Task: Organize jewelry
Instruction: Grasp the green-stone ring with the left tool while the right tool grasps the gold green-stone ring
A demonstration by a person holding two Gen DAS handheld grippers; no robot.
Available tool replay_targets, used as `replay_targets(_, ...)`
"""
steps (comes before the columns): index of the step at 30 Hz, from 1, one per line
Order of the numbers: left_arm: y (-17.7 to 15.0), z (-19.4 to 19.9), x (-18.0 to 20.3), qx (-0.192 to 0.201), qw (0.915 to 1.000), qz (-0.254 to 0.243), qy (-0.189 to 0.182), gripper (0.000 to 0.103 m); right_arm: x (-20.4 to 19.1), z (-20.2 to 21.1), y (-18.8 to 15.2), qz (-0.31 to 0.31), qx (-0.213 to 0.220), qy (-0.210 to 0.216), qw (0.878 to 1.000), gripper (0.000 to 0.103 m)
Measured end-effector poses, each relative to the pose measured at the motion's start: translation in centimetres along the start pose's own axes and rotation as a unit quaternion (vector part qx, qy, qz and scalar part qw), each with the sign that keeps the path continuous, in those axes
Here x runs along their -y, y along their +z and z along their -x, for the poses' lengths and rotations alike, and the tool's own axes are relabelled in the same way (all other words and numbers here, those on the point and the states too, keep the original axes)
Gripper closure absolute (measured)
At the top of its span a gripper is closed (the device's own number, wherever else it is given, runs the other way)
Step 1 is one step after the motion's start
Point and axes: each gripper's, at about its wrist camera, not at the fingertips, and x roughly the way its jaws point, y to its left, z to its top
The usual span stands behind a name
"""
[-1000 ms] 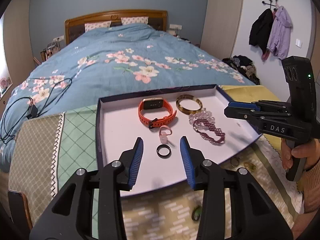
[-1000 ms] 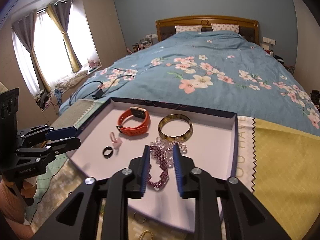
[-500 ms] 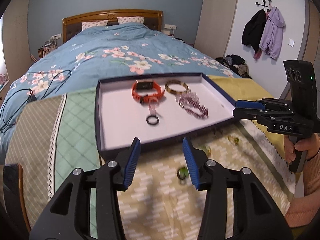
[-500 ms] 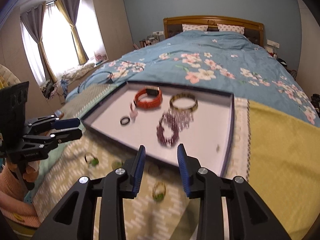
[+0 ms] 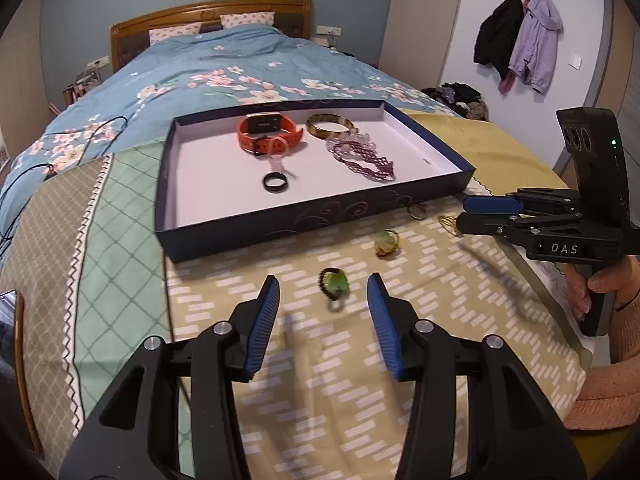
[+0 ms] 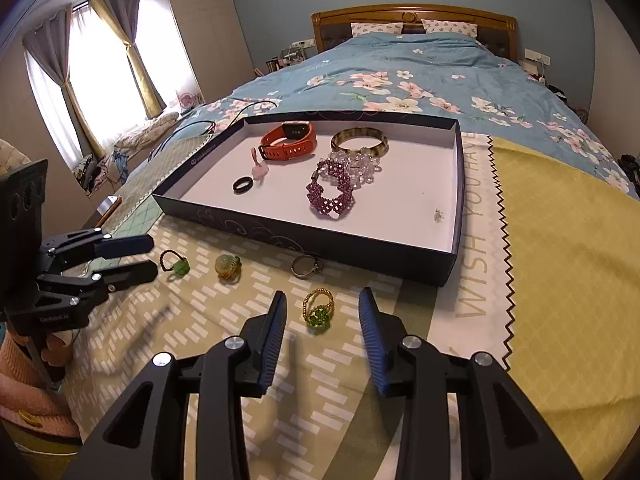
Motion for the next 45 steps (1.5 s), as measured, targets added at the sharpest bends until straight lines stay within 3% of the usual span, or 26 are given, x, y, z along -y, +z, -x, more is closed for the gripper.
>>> replay_targets(5, 0.3, -1.4, 0.1, -0.027, 0.9996, 0.002, -0.009, 0.058, 0.1, -0.1, -0.3, -0.008, -0.004, 0.002, 1.000, 0.067)
replay_targets(20, 0.8, -2.5, 0.3, -0.040, 0.9991, 0.009, -0.014, 0.061, -0.7, -0.9, -0.2, 0.007, -0.026, -0.009, 1.000, 0.065)
replay_targets(25, 0.8, -2.7, 0.2, -0.040, 0.9991, 0.012, -0.009, 0.071, -0.9, -0.9, -0.3, 0.009, -0.026, -0.012, 1.000, 0.065)
replay_targets(28, 0.8, -2.8, 0.0, -0.041, 0.9990, 0.016, -0.007, 0.083, -0.9, -0.9, -0.3, 0.008, -0.026, -0.013, 1.000, 0.069)
replay_targets(40, 0.7, -2.9, 0.4, -0.041, 0.9991, 0.011, -0.003, 0.088, -0.7, -1.0, -0.2, 0.005, -0.027, -0.019, 0.999, 0.080)
replay_targets(42, 0.7, -2.9, 0.4, -0.041, 0.9991, 0.012, -0.003, 0.088, -0.7, -1.0, -0.2, 0.002, -0.027, -0.021, 0.999, 0.091)
replay_targets(45, 0.7, -2.8, 0.4, -0.040, 0.9991, 0.014, -0.004, 0.088, -0.5, -1.0, -0.2, -0.002, -0.027, -0.018, 0.999, 0.091)
